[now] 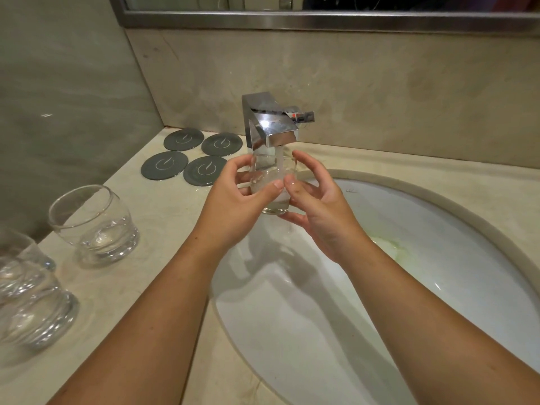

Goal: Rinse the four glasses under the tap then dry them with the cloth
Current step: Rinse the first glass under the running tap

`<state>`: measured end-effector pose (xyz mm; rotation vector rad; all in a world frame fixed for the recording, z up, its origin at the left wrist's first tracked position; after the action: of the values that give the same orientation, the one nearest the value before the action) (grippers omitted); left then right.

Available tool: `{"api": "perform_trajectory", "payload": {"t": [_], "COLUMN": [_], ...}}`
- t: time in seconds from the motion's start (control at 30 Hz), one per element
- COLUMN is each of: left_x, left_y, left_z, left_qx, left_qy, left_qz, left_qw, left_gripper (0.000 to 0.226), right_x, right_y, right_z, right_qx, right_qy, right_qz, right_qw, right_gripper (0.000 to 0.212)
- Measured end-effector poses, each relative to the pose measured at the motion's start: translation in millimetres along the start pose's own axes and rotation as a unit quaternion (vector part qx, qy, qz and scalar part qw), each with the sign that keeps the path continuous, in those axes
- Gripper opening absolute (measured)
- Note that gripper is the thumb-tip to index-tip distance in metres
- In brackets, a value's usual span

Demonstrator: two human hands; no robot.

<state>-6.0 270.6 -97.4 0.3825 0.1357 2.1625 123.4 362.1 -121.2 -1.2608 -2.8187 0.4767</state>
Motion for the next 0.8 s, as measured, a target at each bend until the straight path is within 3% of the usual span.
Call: {"api": "perform_trajectory", "payload": {"t": [0.33,0.6,0.8], "left_x": [1.5,-3.3,-3.6], "left_y": [-1.9,-0.6,-1.6], "left_z": [-6.1,8.7,9.7], "left_qx": [-0.049,0.073,0.052], "left_qy": [0.040,-0.042,-0.045], "left_qz": [-0.039,0.011,-0.010], "left_qw": [0.997,0.996,0.998], "left_gripper": [0.050,0.058,0.062], "right_x": [-0.2,3.1,1.6], "right_y": [3.6,-1.4,-0.7], "right_z": [-2.1,0.4,-0.7], "right_qx": [0.025,0.033,0.051], "right_qy": [-0.009,-0.037,-0.027], "right_qz": [-0.007,-0.029,-0.017], "right_qw": [1.000,0.998,0.998], "right_gripper": [0.045,0.051,0.053]}}
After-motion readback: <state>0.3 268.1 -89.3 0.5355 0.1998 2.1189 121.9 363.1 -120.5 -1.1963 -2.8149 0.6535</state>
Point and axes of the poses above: each hand's wrist, its own x-axis towards the middle knuckle, its own y-axis out of the back of the hand, z = x × y, the point moved 5 cm from there along x, towards the middle knuckle, and after that the axes turned 7 degrees about -y, right-handed, at the moved point
